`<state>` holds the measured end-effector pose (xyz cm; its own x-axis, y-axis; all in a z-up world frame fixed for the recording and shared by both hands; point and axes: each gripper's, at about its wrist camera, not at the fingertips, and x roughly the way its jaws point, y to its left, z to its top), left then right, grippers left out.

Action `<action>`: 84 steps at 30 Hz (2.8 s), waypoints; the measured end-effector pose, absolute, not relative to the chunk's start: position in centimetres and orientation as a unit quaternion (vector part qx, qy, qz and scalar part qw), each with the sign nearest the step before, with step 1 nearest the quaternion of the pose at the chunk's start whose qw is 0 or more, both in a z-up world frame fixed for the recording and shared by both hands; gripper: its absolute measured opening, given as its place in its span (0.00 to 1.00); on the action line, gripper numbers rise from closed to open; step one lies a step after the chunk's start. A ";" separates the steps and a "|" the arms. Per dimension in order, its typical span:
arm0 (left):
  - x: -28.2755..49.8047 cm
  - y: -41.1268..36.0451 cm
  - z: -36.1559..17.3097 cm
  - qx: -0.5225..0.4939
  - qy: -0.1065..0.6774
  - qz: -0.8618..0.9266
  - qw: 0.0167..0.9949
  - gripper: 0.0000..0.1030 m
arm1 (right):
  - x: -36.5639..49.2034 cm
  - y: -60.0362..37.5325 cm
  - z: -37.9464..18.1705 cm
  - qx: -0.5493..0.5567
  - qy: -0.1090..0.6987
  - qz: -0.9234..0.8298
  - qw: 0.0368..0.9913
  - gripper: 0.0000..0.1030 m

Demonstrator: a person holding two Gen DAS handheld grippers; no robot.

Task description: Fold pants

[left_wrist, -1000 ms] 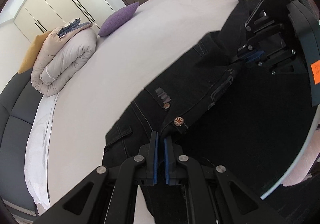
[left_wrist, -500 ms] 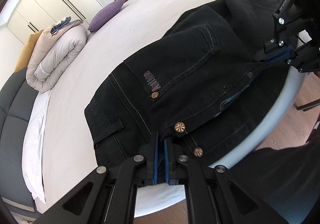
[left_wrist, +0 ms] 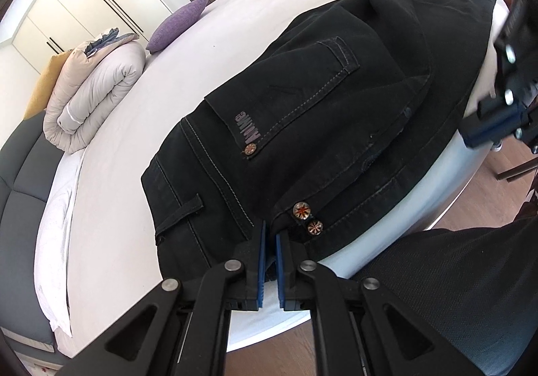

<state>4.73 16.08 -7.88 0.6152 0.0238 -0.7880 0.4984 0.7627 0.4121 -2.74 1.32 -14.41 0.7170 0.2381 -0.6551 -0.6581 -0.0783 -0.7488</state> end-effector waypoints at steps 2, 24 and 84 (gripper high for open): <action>4.6 16.3 -7.6 0.292 0.417 -0.141 0.849 0.05 | -1.6 1.5 -12.8 -0.608 0.159 0.318 0.710 0.04; 5.2 17.0 -5.0 0.241 0.396 -0.120 0.878 0.05 | 12.2 -14.3 -17.6 0.472 0.518 0.335 0.630 0.74; 9.8 12.5 -4.9 0.133 0.432 -0.063 0.890 0.49 | 12.1 -11.6 -14.8 0.374 0.541 0.302 0.690 0.60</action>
